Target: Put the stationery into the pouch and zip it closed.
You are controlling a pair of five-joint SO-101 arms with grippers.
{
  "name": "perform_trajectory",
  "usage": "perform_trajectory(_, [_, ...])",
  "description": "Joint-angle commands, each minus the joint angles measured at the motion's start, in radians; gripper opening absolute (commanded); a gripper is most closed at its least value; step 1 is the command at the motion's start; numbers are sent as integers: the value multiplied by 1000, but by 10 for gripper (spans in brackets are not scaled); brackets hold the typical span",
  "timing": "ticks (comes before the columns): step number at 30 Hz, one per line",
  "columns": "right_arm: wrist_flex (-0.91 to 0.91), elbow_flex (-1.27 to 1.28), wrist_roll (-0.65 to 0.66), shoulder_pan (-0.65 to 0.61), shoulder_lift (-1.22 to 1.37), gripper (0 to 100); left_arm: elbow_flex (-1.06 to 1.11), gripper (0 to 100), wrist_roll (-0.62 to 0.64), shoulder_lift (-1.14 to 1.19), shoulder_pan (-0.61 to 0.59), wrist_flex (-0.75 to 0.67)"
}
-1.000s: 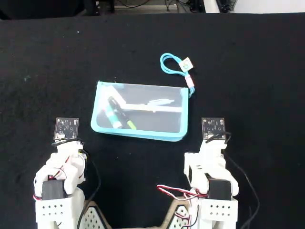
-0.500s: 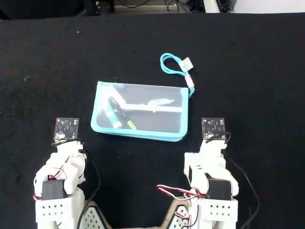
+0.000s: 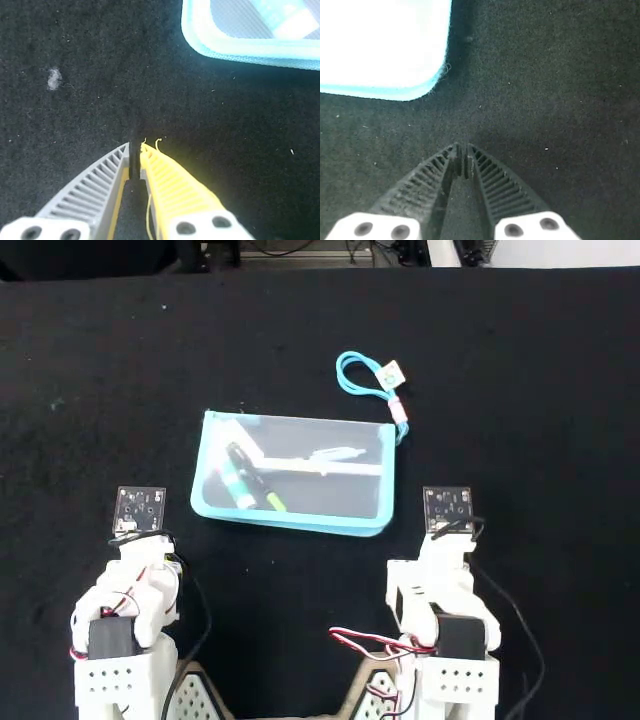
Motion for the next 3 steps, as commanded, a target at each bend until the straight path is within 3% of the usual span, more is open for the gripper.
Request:
perform_trajectory(1, [-8,8,-11,15,-93,15,22,44,8,-2,8,6])
perform_trajectory(3, [-8,8,-11,15,-93,15,22,44,8,-2,8,6])
